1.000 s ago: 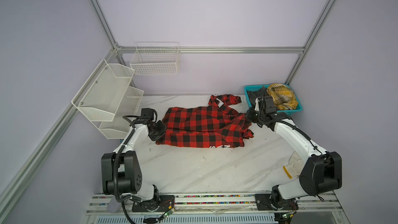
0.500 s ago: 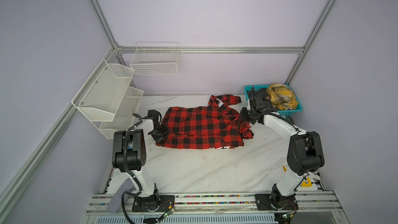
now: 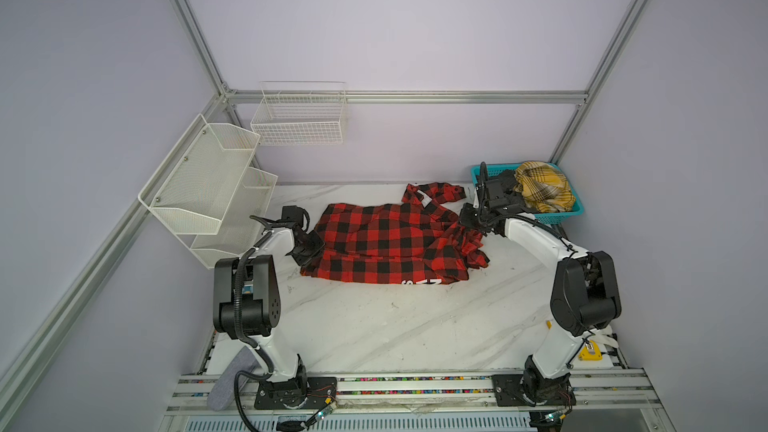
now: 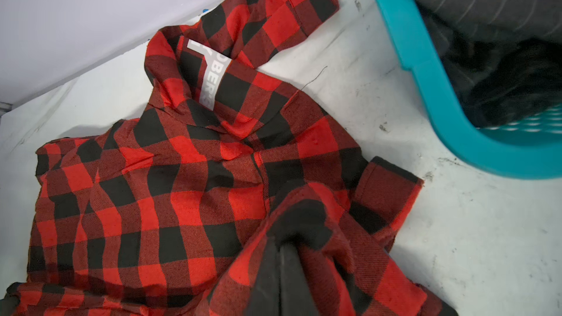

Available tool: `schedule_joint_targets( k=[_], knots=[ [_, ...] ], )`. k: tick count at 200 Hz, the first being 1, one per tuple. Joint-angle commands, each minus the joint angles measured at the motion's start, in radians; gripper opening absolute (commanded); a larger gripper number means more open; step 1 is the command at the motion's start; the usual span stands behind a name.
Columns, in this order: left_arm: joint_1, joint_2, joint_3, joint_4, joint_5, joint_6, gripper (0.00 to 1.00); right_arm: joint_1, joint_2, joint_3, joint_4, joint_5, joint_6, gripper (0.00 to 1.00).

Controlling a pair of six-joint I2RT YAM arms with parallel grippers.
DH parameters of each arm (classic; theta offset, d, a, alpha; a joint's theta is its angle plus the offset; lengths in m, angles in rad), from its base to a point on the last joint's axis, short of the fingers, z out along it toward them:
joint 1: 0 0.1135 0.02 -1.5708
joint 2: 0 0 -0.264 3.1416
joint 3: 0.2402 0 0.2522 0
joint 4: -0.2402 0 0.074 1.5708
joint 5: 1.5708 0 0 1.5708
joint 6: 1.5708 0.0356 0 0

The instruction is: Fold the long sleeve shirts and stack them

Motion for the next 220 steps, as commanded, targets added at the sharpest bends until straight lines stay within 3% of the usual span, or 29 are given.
schedule_joint_targets(
  k=[1,13,41,67,78,91,135,174,220],
  knots=[
    [0.003,0.029,0.099,0.048,0.005,-0.022,0.00,0.004,-0.014,0.023,-0.022,0.032,-0.001,0.00],
    [0.002,0.079,0.125,0.047,0.029,-0.019,0.00,0.003,0.004,0.035,-0.021,0.031,-0.003,0.00],
    [-0.003,0.117,0.123,0.043,0.063,-0.038,0.34,0.005,0.053,0.075,-0.057,0.007,-0.031,0.01],
    [-0.020,0.009,0.104,-0.001,0.009,-0.040,0.49,0.012,0.032,0.101,-0.117,0.068,-0.038,0.54],
    [-0.037,-0.045,0.104,-0.039,-0.037,-0.036,0.52,0.010,0.024,0.114,-0.153,0.105,-0.011,0.67],
    [-0.067,-0.087,0.101,-0.077,-0.071,-0.034,0.54,-0.001,0.026,0.137,-0.204,0.149,-0.007,0.74],
    [-0.174,-0.114,0.008,-0.058,-0.043,-0.060,0.42,-0.042,-0.018,0.114,-0.324,0.220,0.051,0.75],
    [-0.183,-0.061,-0.064,-0.005,0.010,-0.069,0.21,-0.062,-0.145,-0.087,-0.312,0.157,0.043,0.72],
    [-0.183,-0.029,-0.082,0.007,0.020,-0.041,0.11,-0.068,-0.189,-0.284,-0.245,0.086,0.095,0.69]
  ],
)
